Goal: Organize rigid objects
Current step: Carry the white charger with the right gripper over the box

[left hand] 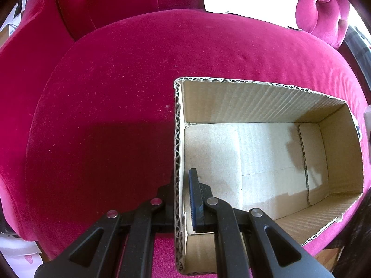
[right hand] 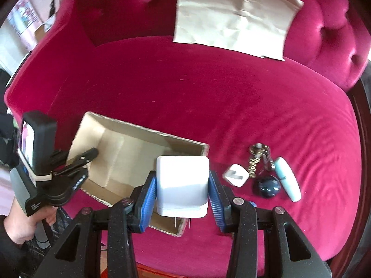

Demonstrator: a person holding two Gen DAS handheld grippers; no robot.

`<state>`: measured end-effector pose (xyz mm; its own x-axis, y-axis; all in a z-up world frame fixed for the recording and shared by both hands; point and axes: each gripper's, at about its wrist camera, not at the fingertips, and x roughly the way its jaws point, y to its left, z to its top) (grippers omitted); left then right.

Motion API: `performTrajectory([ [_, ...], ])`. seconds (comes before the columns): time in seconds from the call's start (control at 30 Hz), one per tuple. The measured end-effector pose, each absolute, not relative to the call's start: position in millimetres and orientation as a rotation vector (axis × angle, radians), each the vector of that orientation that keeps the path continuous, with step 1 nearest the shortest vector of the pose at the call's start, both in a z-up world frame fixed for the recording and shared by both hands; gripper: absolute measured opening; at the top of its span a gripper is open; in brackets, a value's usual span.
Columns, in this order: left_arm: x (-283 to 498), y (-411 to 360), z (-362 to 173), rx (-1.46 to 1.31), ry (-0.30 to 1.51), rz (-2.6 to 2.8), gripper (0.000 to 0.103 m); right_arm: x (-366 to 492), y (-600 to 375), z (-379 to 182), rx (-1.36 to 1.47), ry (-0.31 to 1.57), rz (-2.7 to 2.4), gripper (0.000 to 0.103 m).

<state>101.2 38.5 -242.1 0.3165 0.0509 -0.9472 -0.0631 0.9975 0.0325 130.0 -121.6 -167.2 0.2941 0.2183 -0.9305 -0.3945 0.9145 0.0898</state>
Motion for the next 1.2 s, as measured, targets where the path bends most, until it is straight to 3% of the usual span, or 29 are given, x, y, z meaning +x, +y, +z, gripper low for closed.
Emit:
performTrajectory([
  [1.2,101.9,40.5,-245.7,-0.019,1.248,0.08,0.008,136.9,-31.0,-218.3,-0.2,1.255,0.497,0.046],
])
